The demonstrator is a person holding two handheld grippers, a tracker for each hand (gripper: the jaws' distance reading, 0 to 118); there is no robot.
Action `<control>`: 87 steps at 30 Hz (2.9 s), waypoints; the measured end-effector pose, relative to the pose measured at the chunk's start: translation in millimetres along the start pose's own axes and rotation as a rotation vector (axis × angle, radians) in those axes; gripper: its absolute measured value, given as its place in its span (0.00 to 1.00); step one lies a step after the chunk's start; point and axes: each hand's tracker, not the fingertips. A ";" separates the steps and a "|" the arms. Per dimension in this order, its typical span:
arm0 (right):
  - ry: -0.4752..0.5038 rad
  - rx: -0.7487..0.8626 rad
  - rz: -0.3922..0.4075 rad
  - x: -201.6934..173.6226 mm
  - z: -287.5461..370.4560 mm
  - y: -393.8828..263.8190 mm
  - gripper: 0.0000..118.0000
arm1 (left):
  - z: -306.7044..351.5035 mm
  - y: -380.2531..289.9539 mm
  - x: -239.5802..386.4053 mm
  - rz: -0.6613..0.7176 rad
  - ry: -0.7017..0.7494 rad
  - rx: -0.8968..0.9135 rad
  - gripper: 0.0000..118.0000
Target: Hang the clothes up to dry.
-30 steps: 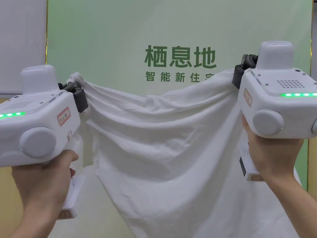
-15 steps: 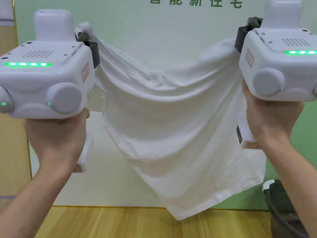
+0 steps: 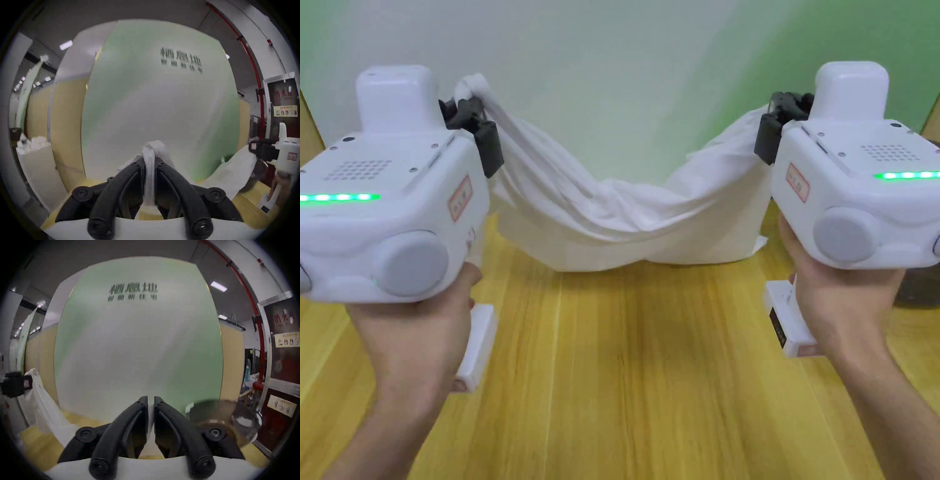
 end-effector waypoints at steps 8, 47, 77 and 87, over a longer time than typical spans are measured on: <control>0.028 -0.321 -0.053 16.9 78.6 -77.5 0.07 | 86.9 -69.2 -8.1 0.070 -0.041 -0.236 0.08; 0.185 0.026 -0.084 -1.4 234.5 -60.6 0.87 | 266.9 -92.8 -30.2 0.114 0.005 -0.167 0.89; 0.609 -0.417 0.111 -157.8 163.8 -116.2 0.00 | 142.7 -122.3 -94.8 0.273 0.198 -0.626 0.93; 0.633 -0.432 0.110 -152.2 162.3 -121.0 0.00 | 110.2 -145.0 -102.5 0.234 0.289 -0.763 0.93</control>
